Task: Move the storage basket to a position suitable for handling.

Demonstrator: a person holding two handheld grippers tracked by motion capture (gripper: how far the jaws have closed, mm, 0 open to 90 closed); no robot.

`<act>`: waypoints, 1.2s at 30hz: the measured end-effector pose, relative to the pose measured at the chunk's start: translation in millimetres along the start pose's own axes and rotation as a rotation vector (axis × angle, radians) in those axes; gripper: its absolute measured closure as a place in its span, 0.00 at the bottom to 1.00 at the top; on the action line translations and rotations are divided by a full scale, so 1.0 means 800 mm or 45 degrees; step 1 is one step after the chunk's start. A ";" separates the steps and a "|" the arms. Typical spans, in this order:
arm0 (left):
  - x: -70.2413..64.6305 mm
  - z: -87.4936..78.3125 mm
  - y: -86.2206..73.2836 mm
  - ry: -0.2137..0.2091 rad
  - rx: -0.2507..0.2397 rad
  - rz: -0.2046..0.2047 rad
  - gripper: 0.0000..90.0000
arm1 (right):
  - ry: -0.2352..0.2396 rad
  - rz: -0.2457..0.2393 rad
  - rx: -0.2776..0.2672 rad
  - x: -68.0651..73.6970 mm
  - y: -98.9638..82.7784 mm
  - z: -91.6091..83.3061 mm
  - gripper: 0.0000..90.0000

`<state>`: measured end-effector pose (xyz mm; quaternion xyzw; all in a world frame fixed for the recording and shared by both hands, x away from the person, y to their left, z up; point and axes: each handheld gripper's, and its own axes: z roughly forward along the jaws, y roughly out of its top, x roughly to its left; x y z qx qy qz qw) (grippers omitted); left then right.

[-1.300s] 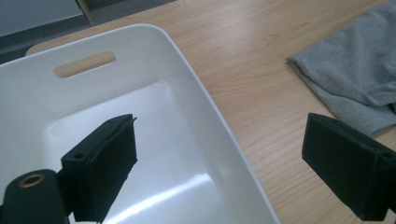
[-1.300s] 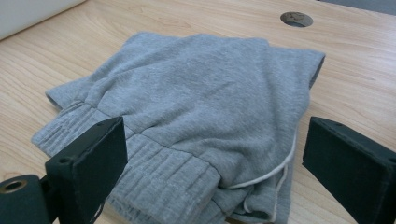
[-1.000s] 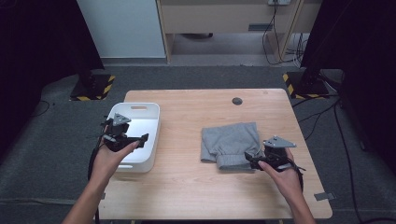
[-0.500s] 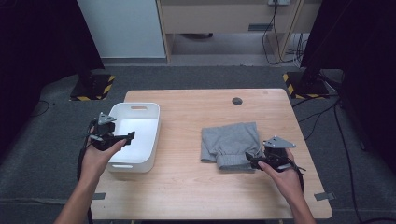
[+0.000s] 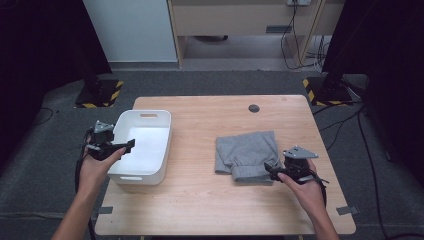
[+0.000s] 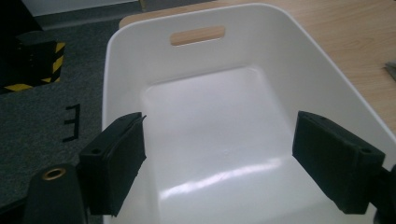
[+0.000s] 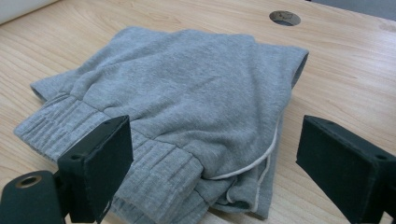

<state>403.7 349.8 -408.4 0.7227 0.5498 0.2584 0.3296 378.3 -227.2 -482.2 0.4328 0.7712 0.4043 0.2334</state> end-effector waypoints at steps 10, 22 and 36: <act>0.038 0.005 -0.008 0.040 0.004 -0.056 0.23 | -0.001 -0.011 0.012 0.002 0.000 0.002 0.12; 0.066 0.007 -0.026 0.085 0.036 -0.107 0.43 | 0.001 -0.008 0.014 0.002 -0.001 0.002 0.12; 0.071 0.021 -0.042 0.084 0.091 -0.107 0.75 | 0.009 -0.013 0.020 0.003 -0.001 0.003 0.12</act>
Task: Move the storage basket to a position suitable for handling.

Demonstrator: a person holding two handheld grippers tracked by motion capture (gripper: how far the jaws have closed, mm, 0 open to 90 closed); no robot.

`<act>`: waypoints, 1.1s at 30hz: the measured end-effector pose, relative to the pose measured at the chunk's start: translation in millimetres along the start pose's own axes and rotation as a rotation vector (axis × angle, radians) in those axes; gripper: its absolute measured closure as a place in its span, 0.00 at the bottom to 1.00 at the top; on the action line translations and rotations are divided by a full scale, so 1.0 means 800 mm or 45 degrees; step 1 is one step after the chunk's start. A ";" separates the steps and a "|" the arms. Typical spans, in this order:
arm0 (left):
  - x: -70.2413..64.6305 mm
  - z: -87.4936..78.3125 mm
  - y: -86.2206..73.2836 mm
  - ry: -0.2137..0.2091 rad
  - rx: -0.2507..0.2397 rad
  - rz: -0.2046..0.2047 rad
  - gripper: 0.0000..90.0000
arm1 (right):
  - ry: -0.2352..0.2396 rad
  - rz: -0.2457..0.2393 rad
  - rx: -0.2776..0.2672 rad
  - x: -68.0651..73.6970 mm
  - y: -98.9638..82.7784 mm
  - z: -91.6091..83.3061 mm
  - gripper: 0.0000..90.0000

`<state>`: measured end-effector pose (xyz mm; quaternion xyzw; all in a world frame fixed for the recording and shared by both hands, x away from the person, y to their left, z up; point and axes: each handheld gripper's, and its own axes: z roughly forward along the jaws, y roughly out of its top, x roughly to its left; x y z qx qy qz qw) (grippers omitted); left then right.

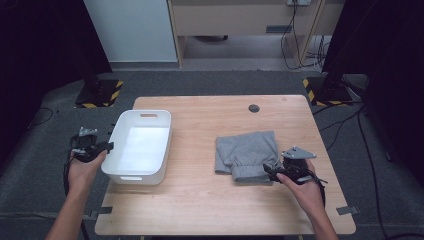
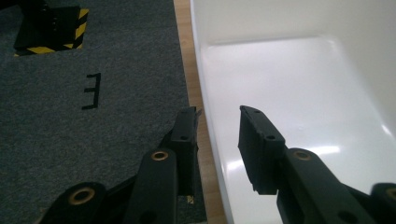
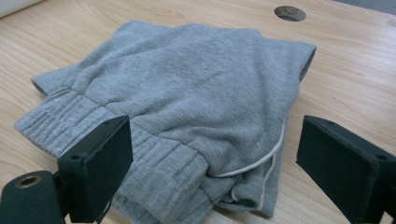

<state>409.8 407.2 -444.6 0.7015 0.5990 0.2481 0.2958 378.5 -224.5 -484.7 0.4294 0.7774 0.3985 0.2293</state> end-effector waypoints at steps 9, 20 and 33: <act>0.006 0.005 -0.006 -0.030 0.010 -0.007 0.90 | 0.002 0.001 0.005 0.000 0.000 0.000 0.12; -0.002 0.003 -0.009 -0.049 0.008 -0.002 0.91 | 0.001 0.005 0.005 -0.001 -0.001 0.000 0.12; -0.047 -0.002 -0.016 -0.119 -0.006 0.043 0.90 | -0.004 0.012 0.007 -0.003 -0.002 0.000 0.12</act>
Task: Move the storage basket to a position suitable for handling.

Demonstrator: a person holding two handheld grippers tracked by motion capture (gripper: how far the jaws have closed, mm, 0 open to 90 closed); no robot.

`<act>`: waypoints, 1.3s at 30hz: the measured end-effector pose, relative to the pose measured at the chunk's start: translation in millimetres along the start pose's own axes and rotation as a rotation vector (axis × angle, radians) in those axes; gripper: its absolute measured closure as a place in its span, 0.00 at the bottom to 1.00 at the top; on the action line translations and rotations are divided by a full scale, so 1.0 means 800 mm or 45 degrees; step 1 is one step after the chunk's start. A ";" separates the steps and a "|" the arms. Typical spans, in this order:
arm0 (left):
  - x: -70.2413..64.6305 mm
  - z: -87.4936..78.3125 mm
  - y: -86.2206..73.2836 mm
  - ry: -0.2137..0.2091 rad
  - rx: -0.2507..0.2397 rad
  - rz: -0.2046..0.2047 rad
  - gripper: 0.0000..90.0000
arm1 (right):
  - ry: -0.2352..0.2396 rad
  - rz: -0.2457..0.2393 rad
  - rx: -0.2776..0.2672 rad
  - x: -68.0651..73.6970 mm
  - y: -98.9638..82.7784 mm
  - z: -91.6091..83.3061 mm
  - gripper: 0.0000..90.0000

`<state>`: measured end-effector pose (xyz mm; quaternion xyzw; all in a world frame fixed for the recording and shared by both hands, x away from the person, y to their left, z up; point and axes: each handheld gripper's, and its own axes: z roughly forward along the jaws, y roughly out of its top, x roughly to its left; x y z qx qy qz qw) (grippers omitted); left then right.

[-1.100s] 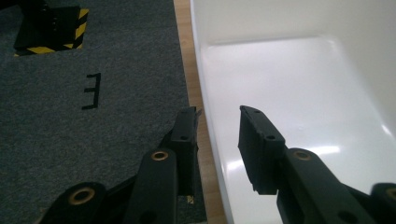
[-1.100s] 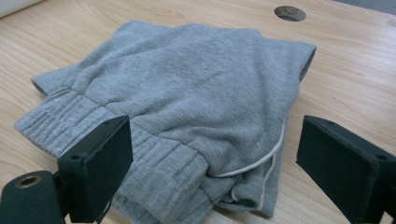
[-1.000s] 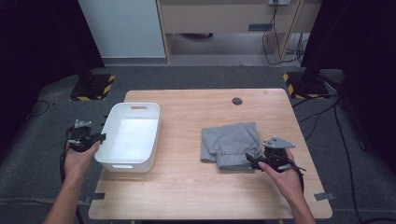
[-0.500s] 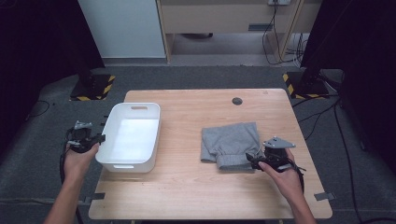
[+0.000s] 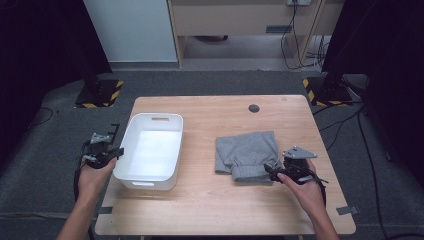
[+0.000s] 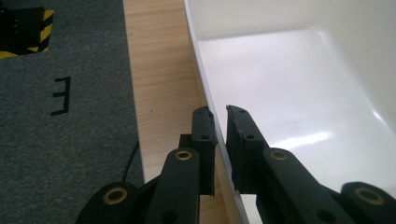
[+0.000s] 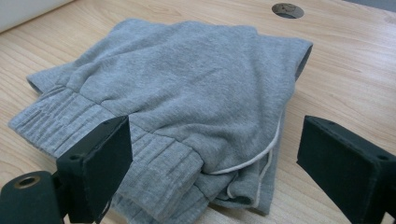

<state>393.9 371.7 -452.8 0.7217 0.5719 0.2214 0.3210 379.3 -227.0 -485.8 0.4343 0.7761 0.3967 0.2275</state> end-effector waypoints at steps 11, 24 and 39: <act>-0.023 -0.005 -0.010 -0.036 -0.030 -0.018 0.87 | 0.001 -0.006 0.000 0.000 0.000 0.000 0.12; -0.042 -0.007 -0.016 -0.076 -0.038 0.018 0.85 | 0.004 -0.009 0.007 0.001 -0.001 0.001 0.11; -0.049 -0.007 -0.018 -0.086 -0.040 0.040 0.83 | 0.008 -0.007 0.008 0.002 -0.001 0.002 0.11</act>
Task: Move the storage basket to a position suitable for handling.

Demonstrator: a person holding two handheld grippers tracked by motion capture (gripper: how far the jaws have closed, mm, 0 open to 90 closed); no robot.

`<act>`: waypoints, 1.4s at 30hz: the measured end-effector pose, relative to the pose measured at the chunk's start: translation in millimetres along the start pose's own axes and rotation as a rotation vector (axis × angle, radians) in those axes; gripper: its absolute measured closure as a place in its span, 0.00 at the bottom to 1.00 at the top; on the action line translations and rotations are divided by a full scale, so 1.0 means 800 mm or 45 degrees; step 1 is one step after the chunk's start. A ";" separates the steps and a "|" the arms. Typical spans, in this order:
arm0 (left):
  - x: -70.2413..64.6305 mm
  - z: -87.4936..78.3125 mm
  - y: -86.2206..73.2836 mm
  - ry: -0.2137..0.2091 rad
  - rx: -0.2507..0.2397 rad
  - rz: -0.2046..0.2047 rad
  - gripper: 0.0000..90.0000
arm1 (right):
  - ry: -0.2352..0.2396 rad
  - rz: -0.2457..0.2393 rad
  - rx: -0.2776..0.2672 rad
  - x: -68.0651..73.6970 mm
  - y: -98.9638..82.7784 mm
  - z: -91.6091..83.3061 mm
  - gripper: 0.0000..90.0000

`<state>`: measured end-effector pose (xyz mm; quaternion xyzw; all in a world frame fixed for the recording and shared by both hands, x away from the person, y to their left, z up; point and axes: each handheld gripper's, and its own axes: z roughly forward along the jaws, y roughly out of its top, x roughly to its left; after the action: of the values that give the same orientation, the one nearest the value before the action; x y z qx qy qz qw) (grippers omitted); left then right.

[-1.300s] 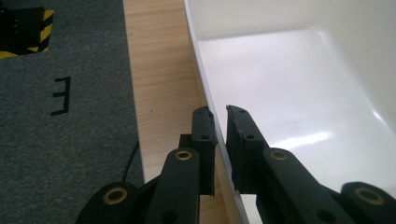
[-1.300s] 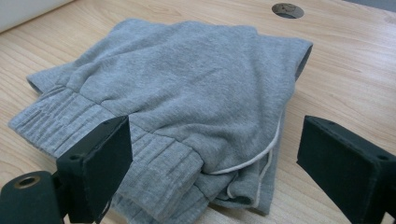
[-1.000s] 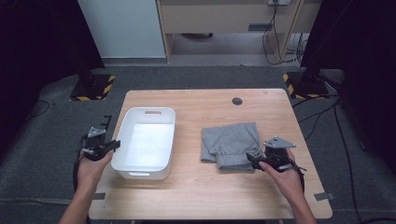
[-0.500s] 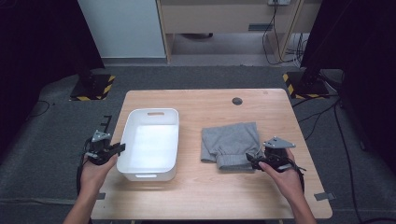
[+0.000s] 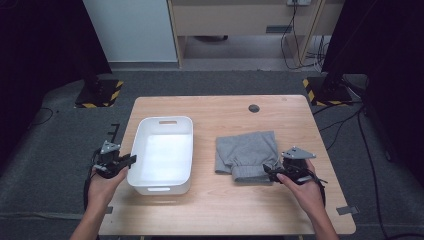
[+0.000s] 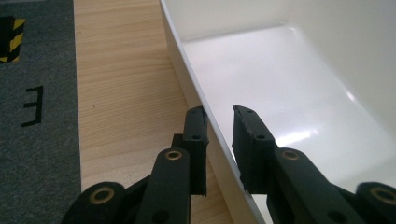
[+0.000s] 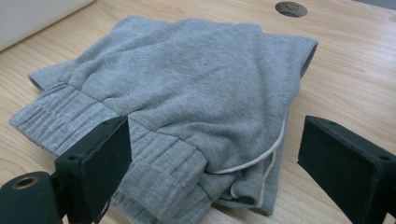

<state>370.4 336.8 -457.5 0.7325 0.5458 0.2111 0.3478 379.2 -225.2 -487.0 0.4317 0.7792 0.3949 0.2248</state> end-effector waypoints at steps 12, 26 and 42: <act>-0.004 0.003 0.000 -0.015 -0.002 0.016 0.84 | -0.002 0.001 0.002 -0.001 -0.001 0.000 0.11; -0.012 -0.005 -0.008 -0.024 -0.004 0.014 0.84 | 0.002 -0.003 0.006 0.000 -0.001 0.001 0.11; -0.022 -0.013 -0.029 -0.033 -0.002 -0.014 0.83 | 0.001 -0.002 0.011 0.000 -0.002 0.003 0.11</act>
<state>342.7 326.8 -466.0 0.7318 0.5451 0.2001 0.3567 379.9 -224.3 -489.8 0.4320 0.7813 0.3915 0.2229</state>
